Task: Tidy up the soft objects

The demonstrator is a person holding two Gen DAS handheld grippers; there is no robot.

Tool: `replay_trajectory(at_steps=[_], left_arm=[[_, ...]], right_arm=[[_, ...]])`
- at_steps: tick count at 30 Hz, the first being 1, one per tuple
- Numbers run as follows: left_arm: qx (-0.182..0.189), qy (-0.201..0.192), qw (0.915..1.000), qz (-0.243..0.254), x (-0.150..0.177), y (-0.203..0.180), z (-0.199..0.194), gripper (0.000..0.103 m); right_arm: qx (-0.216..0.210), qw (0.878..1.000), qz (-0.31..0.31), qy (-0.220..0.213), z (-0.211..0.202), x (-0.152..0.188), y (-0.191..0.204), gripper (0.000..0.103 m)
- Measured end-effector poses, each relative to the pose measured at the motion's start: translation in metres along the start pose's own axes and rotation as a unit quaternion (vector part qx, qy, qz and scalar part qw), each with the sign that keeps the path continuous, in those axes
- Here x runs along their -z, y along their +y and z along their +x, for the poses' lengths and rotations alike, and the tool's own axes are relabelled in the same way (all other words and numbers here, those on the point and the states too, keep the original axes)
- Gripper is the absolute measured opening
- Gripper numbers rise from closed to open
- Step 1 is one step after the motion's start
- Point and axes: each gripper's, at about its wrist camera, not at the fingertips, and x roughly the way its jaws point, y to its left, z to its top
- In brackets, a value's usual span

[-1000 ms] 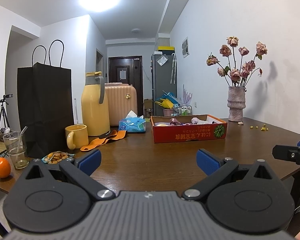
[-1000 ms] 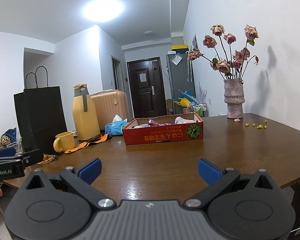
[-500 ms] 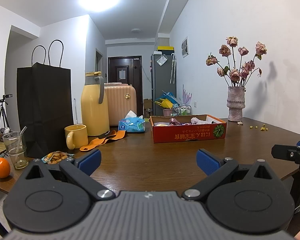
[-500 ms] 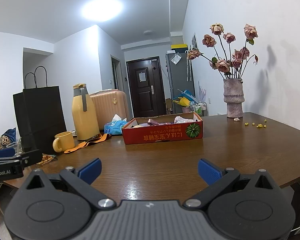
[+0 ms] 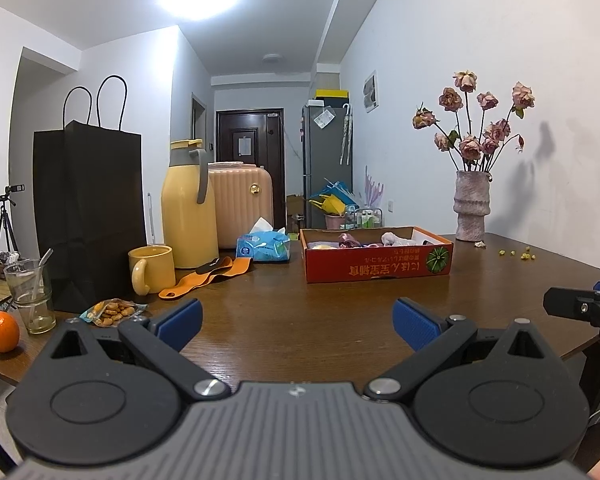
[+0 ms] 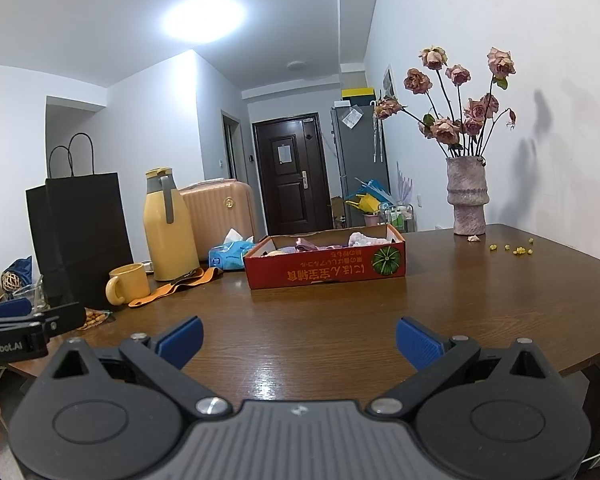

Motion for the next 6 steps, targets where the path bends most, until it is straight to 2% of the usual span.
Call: replay_trajectory(at_steps=[6], left_arm=[[-0.002, 0.001, 1.0000, 0.000, 0.0003, 0.0009, 0.0011, 0.103]], right_arm=[[0.000, 1.000, 0.000, 0.001, -0.0003, -0.0003, 0.0001, 0.103]])
